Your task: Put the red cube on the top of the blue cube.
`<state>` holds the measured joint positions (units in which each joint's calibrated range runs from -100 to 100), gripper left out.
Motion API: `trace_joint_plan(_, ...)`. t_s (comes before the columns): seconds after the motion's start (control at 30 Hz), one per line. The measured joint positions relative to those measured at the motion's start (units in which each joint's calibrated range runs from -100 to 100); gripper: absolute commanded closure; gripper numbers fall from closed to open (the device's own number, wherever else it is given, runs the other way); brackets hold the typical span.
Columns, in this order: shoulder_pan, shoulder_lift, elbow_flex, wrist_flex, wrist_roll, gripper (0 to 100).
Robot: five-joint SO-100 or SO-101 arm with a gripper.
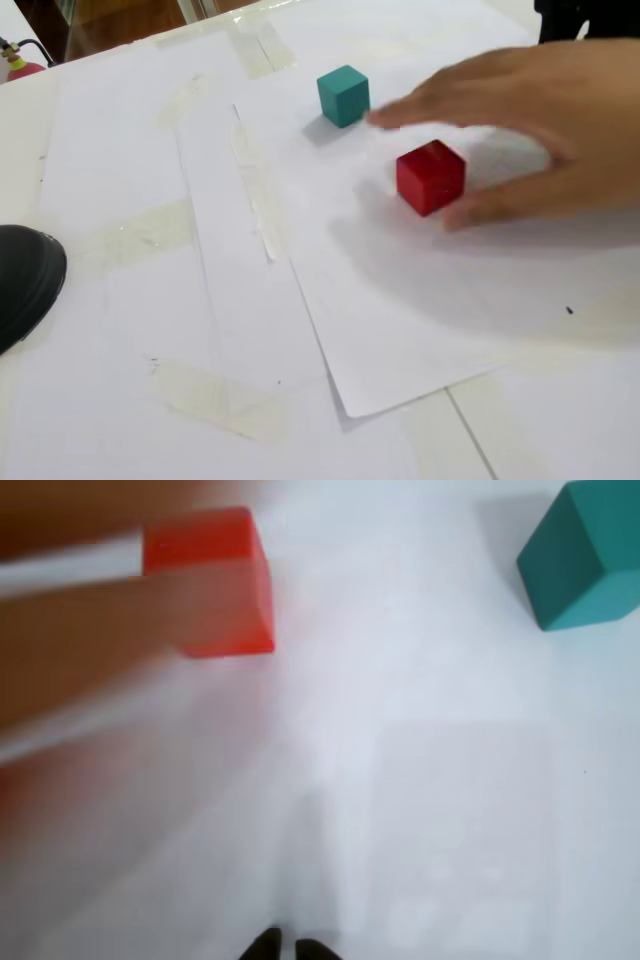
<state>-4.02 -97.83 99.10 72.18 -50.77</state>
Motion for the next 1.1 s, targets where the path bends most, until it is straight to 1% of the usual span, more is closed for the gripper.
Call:
trace_joint_plan(0.67,1.10,0.00,0.00,0.00,0.05,97)
trace_joint_plan(0.8,1.54,0.00,0.00,0.24,2.30,97)
trace_joint_plan(0.87,1.39,0.00,0.00,0.24,2.49,97)
trace_joint_plan(1.1,-0.22,2.86,-1.36,-3.82,2.78,97)
